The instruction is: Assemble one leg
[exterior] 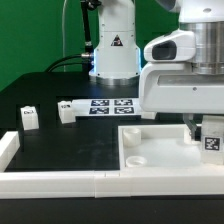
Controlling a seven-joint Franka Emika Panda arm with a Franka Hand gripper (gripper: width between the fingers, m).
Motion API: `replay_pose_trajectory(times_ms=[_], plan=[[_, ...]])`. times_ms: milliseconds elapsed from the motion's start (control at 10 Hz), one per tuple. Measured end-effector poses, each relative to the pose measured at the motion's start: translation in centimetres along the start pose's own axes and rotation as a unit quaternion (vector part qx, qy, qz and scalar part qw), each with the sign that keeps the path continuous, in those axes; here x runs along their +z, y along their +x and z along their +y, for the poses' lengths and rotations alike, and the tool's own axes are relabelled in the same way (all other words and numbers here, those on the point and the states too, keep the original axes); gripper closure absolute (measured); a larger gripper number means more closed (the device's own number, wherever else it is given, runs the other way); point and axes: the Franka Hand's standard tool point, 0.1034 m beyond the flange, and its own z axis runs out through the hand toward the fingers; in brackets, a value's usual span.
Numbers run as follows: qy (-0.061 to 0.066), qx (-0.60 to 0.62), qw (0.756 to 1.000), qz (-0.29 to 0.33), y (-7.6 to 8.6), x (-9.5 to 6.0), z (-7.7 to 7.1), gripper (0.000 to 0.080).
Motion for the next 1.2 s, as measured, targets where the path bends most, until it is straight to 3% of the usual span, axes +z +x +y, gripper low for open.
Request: replay_pose_trajectory(times_ms=[400,500,800,900,1000,1100,1200], plan=[[0.002,0.187,0.982,0.002,-0.04,0.04,0.24,0.0508],[0.004,0.252,0.968,-0.002,-0.07,0.03,0.31,0.0508],[0.007,0.253,0.968,-0.006,-0.15,0.09,0.27,0.0503],[0.007,0.252,0.968,-0.006,-0.20,0.09,0.19,0.0301],[0.007,0.238,0.971,-0.006,-0.30,0.11,0.06,0.0301],[0.007,0.171,0.985,-0.006,-0.33,0.13,0.06,0.0178],[0.007,0.101,0.995,-0.006,-0.43,0.19,0.04,0.0159]])
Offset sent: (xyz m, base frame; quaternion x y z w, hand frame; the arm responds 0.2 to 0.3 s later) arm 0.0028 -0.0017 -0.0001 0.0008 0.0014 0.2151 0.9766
